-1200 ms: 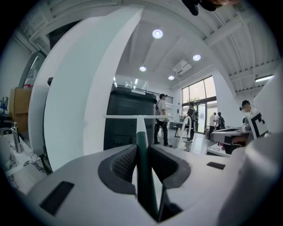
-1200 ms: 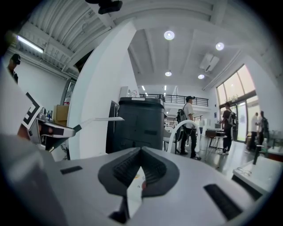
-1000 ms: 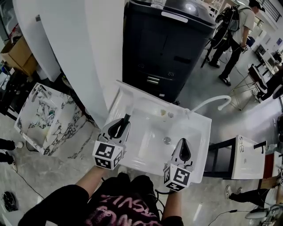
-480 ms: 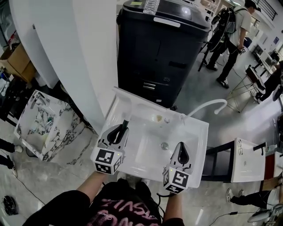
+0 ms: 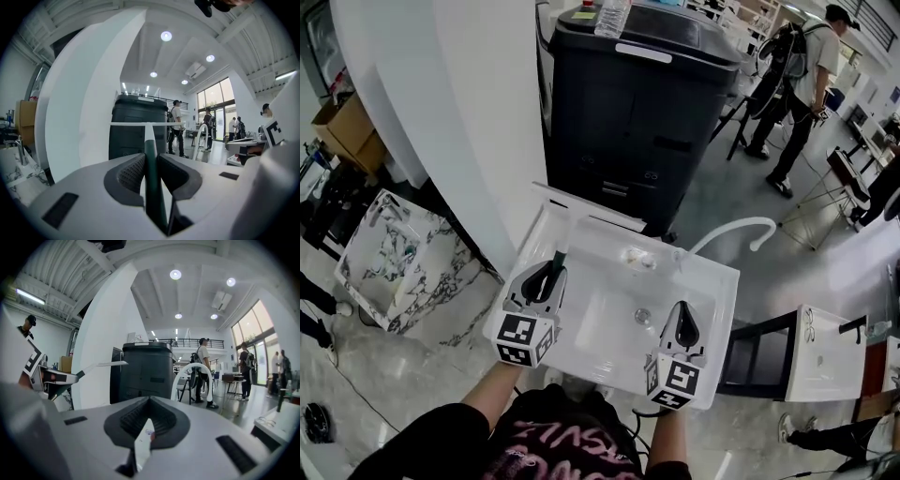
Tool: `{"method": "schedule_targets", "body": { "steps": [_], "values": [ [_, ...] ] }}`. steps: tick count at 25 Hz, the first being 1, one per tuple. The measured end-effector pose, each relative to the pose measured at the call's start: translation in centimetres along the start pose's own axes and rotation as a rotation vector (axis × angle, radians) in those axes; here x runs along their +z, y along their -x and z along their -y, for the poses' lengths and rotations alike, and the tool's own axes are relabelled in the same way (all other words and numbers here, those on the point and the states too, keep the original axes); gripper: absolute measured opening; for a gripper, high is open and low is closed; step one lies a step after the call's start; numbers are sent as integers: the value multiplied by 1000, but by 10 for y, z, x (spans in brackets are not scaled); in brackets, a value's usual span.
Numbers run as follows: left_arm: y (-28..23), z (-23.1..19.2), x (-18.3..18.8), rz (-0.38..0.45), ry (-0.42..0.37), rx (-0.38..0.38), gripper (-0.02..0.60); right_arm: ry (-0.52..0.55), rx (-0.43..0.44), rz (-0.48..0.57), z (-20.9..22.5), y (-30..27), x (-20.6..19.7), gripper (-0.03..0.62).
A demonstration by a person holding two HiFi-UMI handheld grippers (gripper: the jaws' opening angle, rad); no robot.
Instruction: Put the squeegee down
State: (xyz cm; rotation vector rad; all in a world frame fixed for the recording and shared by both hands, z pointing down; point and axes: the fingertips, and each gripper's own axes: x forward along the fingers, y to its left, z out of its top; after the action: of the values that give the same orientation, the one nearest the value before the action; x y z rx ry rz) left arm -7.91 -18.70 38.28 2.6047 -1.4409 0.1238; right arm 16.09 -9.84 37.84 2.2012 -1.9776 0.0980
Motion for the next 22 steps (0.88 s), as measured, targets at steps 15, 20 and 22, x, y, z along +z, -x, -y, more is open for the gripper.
{"method": "schedule_targets", "body": {
  "steps": [15,20,22],
  "values": [
    [-25,2,-13,-51,-14,28,96,-17,34,-30,11,-25,-17,20],
    [-36,1,-30,-90,-1,28,97,-26,46,-69,11,-36,-34,20],
    [-40,-2,-37,-106,6,28,96,-27,49,-81,9,-41,-38,20]
  ]
}}
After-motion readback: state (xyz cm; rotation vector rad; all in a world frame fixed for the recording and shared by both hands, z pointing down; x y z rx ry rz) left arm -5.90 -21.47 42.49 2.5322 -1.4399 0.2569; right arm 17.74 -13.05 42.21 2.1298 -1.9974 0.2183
